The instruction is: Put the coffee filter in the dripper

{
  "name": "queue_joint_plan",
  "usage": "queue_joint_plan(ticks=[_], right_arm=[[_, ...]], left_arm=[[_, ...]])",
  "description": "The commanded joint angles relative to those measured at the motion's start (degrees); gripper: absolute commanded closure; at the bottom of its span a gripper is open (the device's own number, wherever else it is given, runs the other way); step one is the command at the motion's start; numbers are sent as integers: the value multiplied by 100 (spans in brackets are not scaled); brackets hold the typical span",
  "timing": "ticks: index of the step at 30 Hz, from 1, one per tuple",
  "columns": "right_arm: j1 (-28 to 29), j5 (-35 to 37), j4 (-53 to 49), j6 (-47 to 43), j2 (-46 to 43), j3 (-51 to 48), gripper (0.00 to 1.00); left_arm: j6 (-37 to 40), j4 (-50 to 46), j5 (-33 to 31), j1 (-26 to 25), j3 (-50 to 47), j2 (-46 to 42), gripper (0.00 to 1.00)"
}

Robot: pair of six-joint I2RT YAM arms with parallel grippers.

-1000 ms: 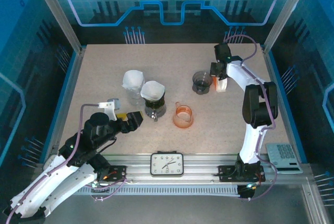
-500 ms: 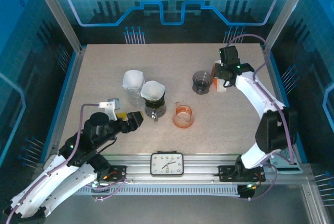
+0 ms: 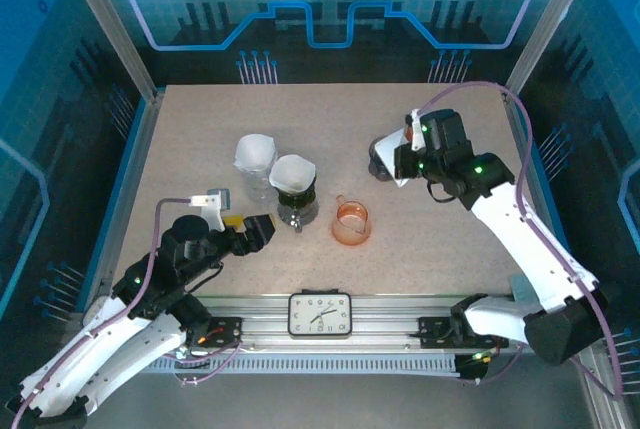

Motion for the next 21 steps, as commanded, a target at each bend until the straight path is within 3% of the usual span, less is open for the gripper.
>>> queue_joint_plan(ticks=[1,5,12,17,21], right_arm=[[324,-481,-959,-157,-100,297,100],[766,-461,-1769,-217,209,722,100],[1281,-35,-2275,-281,364,1349,100],[1362,441,-2311,-263,312,1370,100],[1184,1384,-1947,-355,255,952,100]], left_arm=[[120,-47,-25,51,155,-49,1],[62,-66,-47,44,94,-101,1],[53,-48,18,43,68,-141,1],[187,269,587,49,171,169,1],[516,208,1067,45,799,975,3]])
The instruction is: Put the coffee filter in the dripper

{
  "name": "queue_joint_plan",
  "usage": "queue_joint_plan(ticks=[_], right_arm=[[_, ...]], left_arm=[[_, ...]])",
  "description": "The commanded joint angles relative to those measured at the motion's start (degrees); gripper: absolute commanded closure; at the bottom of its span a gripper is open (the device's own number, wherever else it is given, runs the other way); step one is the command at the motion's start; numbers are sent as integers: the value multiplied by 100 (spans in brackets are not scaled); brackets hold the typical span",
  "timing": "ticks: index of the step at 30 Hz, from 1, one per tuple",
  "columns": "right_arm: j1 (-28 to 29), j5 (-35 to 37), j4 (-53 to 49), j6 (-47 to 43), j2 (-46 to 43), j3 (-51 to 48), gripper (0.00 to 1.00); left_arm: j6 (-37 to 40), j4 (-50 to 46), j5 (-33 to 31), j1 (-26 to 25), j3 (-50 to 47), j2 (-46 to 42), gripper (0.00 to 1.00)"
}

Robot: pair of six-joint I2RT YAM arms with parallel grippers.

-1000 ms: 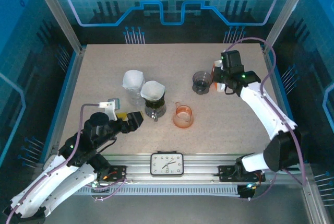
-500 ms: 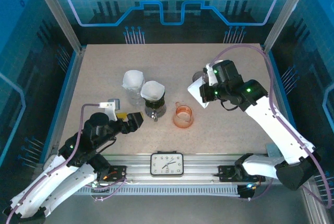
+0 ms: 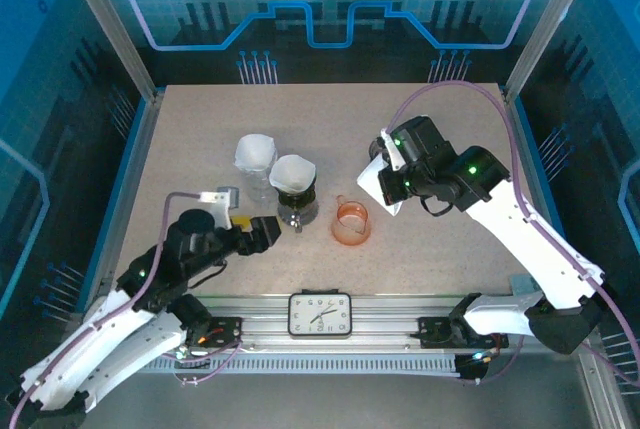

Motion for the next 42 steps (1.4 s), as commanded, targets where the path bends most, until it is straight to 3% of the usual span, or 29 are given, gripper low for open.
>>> queue_joint_plan(ticks=[1,5,10,19,32,42], right_arm=[[-271,805,278,-128,-76,-389,100],[-1005,584,1346,-65,-95,-951,100],[-1747,792,2377,-105,321,-1206,100],[-2603,666,3400,-178,1555,-864,100],[-2911,461,3663,10,2752,-614,100],[-3019,78,3899,285,3012,-919,86]], left_arm=[[400,211,609,44,601,535,3],[456,550,948,41,887,1032,3],[679,193,1227,33,1754,1835,9],[467,284,994,38,1305,1401,1],[251,-99,561,41,898,684,1],[143,-131,538,37,756,559,1]])
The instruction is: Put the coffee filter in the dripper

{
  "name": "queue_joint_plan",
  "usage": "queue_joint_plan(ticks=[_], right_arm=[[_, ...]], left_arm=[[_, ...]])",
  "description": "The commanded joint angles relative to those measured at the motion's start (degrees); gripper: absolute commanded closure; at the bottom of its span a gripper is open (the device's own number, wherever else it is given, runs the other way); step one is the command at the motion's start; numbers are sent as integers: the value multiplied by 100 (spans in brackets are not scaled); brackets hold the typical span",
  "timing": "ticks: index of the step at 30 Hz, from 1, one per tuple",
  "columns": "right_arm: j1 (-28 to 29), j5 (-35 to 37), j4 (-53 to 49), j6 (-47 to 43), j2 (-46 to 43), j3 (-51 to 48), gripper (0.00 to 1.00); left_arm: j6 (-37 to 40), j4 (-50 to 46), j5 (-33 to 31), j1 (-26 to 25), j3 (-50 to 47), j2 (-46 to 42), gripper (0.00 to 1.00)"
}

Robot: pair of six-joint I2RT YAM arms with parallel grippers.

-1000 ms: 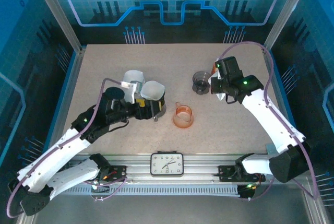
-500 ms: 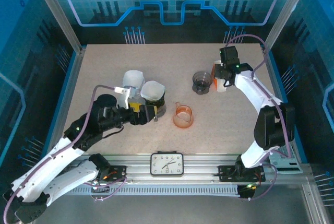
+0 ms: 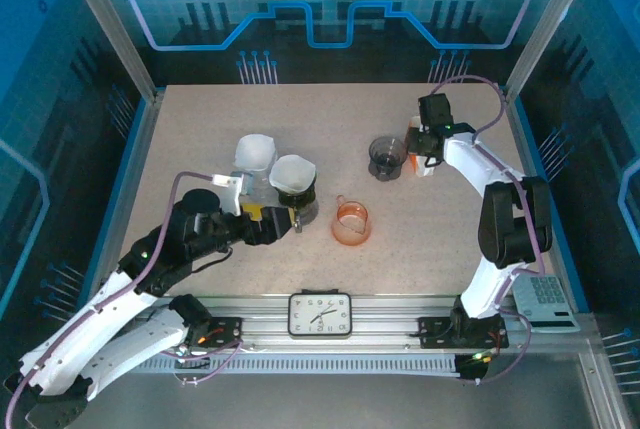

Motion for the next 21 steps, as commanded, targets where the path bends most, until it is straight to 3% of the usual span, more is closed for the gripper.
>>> queue_joint_plan(ticks=[1,4,7,14,21], right_arm=[[-91,-201,165,217,-41,-152,80],[-68,-251,160,342,-438,-272,62],[34,-287,24,454,-817,-300,56],[561,-570,-226,1389,-772,-463,51],[836,-92,-127,2550,-243,-372,51]], left_arm=[[-96,-99,-98,37,-78,-130,1],[-100,-101,-136,34,-110,-187,1],[-90,-77,-156,36,-151,-193,1],[-135,45,-268,37,-272,-230,1],[-85,-77,-333,41,-285,-362,1]])
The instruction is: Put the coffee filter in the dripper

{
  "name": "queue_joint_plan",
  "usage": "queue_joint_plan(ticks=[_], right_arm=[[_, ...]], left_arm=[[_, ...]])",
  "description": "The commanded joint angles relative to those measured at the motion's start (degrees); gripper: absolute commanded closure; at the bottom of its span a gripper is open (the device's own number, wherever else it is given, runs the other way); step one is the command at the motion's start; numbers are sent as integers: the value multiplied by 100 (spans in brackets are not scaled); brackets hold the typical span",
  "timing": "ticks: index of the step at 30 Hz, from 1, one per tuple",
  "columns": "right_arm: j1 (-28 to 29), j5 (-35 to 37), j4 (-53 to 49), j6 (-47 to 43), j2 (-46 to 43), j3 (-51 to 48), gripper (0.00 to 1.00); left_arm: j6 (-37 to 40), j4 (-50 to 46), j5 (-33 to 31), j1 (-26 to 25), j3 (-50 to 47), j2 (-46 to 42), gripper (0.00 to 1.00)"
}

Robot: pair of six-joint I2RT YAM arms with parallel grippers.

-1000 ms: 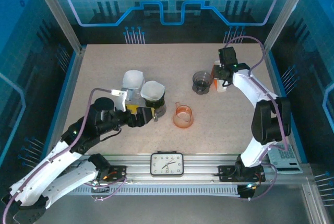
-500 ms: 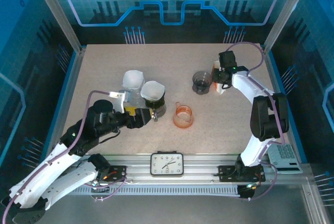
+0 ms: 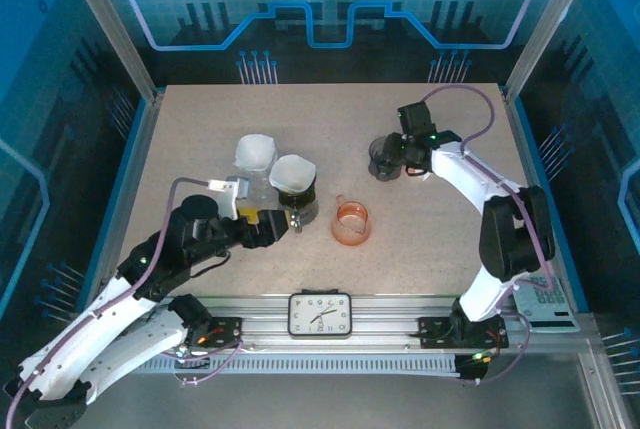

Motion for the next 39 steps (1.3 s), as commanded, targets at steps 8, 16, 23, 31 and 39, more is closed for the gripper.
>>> queue_joint_plan(ticks=[8,16,23,31,39], right_arm=[[105,546,-222,1395,453,67,51],[62,294,-431,1345,812,263,58],[62,277,-386,1144,611,325,53],[45,91,-408,1089,923,519,60],[15,-59,-334,878,907,526,91]], left_arm=[[87,-289,-293,41,-112,-458,1],[168,-351,-387,43,-125,-534,1],[127,-369,-431,42,-174,-580,1],[88,-325,-460,41,-237,-581,1],[93,-456,-527,44,-201,-640,1]])
